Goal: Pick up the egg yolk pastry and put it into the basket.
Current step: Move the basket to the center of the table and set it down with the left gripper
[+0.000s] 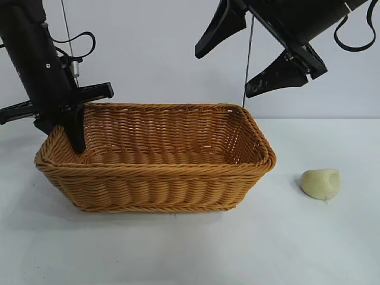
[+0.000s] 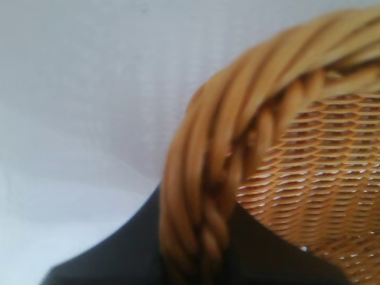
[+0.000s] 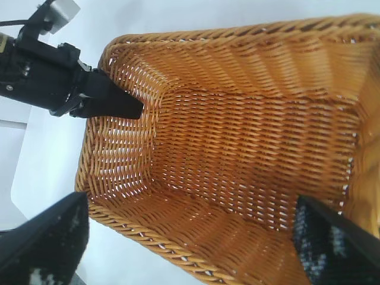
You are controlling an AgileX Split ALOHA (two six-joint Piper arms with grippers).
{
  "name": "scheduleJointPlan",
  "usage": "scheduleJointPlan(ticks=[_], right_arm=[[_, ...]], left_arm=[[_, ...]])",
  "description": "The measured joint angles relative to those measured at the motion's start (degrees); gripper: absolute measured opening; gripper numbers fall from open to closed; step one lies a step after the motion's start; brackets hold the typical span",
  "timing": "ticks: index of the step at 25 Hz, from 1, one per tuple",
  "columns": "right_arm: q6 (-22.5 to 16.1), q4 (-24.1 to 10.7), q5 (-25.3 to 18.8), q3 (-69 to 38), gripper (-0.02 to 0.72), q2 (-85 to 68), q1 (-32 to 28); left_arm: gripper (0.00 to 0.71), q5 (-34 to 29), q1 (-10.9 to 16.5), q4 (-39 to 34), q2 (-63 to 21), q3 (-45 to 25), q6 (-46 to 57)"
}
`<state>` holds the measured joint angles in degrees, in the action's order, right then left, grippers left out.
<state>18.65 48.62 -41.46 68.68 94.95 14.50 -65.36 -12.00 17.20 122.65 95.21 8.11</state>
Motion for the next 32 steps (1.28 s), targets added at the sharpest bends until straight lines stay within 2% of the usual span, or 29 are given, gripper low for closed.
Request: scheduleJointPlan(ticks=[12, 18, 25, 27, 28, 30, 32], right_arm=[[0.00, 0.00, 0.00, 0.00, 0.642, 0.00, 0.00], [0.00, 0.00, 0.00, 0.00, 0.642, 0.00, 0.00], [0.00, 0.00, 0.00, 0.00, 0.642, 0.00, 0.00], [0.00, 0.00, 0.00, 0.00, 0.642, 0.00, 0.00], [0.00, 0.00, 0.00, 0.00, 0.642, 0.00, 0.00], [0.00, 0.00, 0.00, 0.00, 0.642, 0.00, 0.00], [0.00, 0.00, 0.00, 0.00, 0.642, 0.00, 0.00]], left_arm=[[0.141, 4.16, 0.00, -0.94, 0.63, -0.25, -1.10], [0.140, 4.76, 0.00, -1.30, 4.64, -0.65, -1.73], [0.142, 4.88, 0.00, -0.96, 4.97, -0.65, -1.90], [0.197, 4.70, 0.00, -0.91, 4.97, -0.65, -1.96], [0.269, 4.70, 0.00, -0.84, 5.10, -0.65, -1.96], [0.459, 4.50, 0.00, -0.73, 5.29, -0.65, -2.01], [0.596, 3.58, 0.00, -0.73, 5.35, -0.65, -2.00]])
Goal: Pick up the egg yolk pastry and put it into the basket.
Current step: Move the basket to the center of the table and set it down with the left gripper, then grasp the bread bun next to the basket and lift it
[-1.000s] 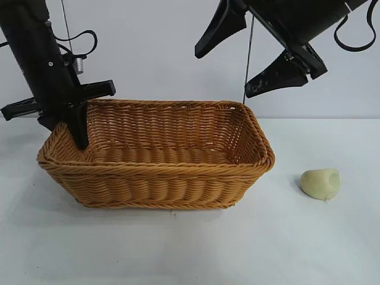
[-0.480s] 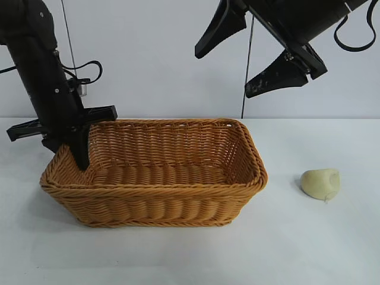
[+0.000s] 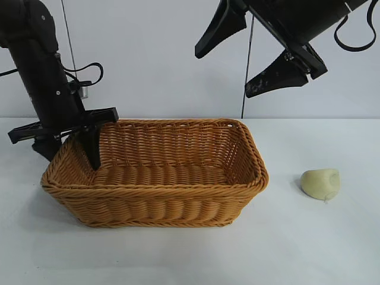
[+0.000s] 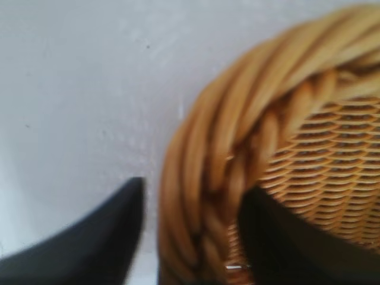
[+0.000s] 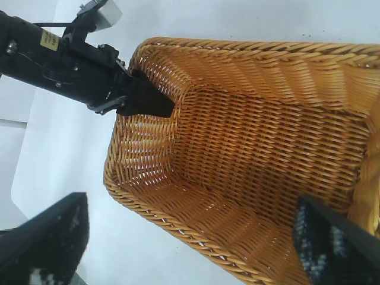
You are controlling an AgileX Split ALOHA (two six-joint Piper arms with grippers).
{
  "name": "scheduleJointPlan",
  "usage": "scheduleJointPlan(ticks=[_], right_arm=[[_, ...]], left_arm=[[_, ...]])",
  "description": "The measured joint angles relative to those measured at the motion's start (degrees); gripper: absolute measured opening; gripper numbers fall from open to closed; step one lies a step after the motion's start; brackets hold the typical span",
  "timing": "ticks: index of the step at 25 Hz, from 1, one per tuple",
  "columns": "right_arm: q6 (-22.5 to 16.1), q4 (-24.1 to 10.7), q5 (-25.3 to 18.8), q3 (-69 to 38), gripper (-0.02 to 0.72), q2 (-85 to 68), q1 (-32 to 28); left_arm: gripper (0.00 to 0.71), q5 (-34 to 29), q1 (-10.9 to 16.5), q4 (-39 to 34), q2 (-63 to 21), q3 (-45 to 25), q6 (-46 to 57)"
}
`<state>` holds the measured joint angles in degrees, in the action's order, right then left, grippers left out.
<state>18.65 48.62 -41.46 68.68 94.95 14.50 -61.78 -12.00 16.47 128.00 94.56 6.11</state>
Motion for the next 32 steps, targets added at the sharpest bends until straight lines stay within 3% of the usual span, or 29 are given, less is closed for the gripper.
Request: scheduleJointPlan(ticks=[2, 5, 14, 23, 27, 32], right_arm=[[0.00, 0.00, 0.00, 0.00, 0.642, 0.00, 0.00], [0.00, 0.00, 0.00, 0.00, 0.642, 0.00, 0.00], [0.00, 0.00, 0.00, 0.00, 0.642, 0.00, 0.00], [0.00, 0.00, -0.04, 0.00, 0.642, 0.00, 0.00], [0.00, 0.00, -0.06, 0.00, 0.642, 0.00, 0.00], [0.00, 0.00, -0.11, 0.00, 0.642, 0.00, 0.00]], left_arm=[[0.653, -1.08, 0.00, 0.00, 0.00, 0.00, 0.00], [0.684, -3.90, 0.00, 0.00, -0.20, 0.20, 0.00], [0.694, -7.36, 0.00, -0.28, -7.58, 6.58, -1.49], [0.694, -7.58, 0.60, -8.33, -8.85, 13.33, -1.60], [0.694, -7.71, 3.46, -8.55, -8.85, 13.33, -2.53], [0.694, -7.71, 10.13, -11.23, -8.85, 13.33, -3.34]])
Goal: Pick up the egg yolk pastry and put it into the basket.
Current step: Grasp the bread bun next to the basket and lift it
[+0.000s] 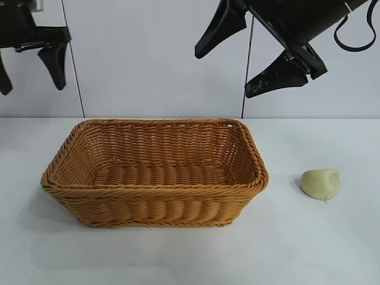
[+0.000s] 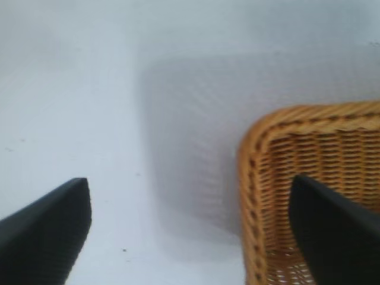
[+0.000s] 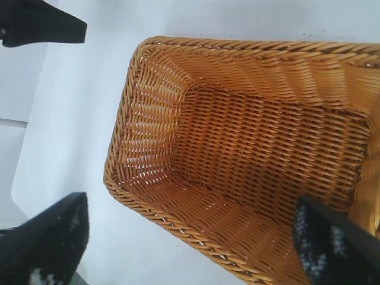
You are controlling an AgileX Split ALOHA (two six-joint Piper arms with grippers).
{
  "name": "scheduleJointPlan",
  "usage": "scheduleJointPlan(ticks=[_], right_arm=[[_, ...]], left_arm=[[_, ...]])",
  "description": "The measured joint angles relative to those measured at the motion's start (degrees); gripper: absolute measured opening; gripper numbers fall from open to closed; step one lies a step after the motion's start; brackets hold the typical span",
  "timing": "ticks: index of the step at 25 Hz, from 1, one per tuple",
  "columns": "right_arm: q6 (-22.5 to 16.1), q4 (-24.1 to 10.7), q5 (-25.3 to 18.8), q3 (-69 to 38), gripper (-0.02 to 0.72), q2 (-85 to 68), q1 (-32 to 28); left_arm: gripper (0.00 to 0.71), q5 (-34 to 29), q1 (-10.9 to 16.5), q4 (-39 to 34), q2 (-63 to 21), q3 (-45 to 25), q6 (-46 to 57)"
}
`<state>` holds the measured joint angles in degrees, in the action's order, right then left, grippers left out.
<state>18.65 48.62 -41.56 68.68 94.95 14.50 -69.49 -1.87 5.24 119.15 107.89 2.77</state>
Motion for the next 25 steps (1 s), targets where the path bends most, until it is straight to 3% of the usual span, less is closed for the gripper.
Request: scheduleJointPlan(ticks=[4, 11, 25], right_arm=[[0.00, 0.00, 0.00, 0.00, 0.642, 0.00, 0.00], [0.00, 0.00, -0.12, 0.00, 0.642, 0.00, 0.00], [0.00, 0.00, -0.12, 0.00, 0.642, 0.00, 0.00]], left_arm=[[0.694, 0.05, 3.16, -0.75, -0.40, -1.01, 0.00], [0.694, 0.05, 3.37, -0.75, -8.05, -12.93, -1.49], [0.695, -0.01, 3.37, -1.34, -47.63, -50.79, -2.77]])
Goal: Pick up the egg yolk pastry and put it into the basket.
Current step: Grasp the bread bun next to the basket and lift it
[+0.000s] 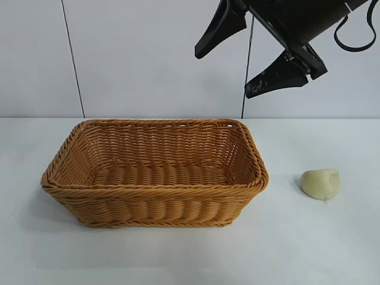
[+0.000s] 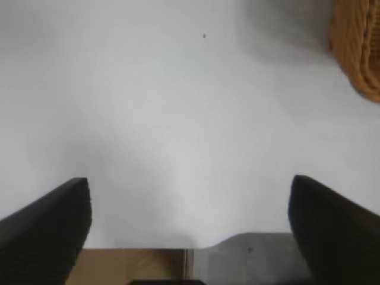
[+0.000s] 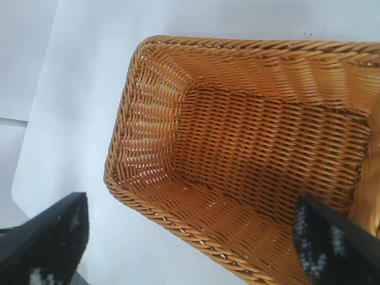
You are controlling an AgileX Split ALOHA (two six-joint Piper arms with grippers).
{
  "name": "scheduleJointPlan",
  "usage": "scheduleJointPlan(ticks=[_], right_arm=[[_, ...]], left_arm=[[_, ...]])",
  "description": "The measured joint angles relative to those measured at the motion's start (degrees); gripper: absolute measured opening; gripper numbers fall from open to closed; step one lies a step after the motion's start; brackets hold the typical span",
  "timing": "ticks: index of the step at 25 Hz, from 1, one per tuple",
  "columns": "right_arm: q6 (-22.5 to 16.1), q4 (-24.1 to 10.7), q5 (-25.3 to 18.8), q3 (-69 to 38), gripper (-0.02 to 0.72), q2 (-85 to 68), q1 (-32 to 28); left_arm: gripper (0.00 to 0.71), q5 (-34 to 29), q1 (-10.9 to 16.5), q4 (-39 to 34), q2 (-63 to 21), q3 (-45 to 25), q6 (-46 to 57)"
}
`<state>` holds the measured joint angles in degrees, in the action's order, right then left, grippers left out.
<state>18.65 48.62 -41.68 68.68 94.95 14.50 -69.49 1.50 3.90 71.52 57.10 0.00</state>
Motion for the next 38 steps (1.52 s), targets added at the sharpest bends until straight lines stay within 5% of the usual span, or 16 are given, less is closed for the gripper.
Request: scheduleJointPlan(ticks=[6, 12, 21, 24, 29, 34, 38], right_arm=[[0.00, 0.00, 0.00, 0.00, 0.642, 0.00, 0.00], [0.00, 0.00, 0.00, 0.00, 0.642, 0.00, 0.00], [0.00, -1.29, 0.05, 0.00, 0.642, 0.00, 0.00], [-0.64, -4.65, 0.00, 0.00, 0.642, 0.00, 0.00], [-7.32, -14.06, -0.06, 0.00, 0.642, 0.00, 0.00], [-15.76, -25.04, -1.54, 1.42, 0.642, -0.05, -2.14], [-17.73, -29.85, -5.33, 3.81, 0.642, -0.05, -6.99]], left_arm=[[0.695, 0.36, 0.00, -0.34, -17.34, -14.91, 0.00], [0.695, 7.84, 0.00, -0.34, -34.87, -26.53, 0.00], [0.695, 8.42, 0.00, -0.18, -55.71, -28.84, 0.00], [0.695, 8.42, 0.00, -0.02, -62.09, -28.84, 0.00], [0.695, 8.42, 0.00, 0.43, -71.14, -28.84, 0.00], [0.695, 8.37, 0.00, 0.71, -71.87, -29.13, 0.00], [0.695, 8.41, 0.00, 0.69, -71.87, -29.13, 0.00]])
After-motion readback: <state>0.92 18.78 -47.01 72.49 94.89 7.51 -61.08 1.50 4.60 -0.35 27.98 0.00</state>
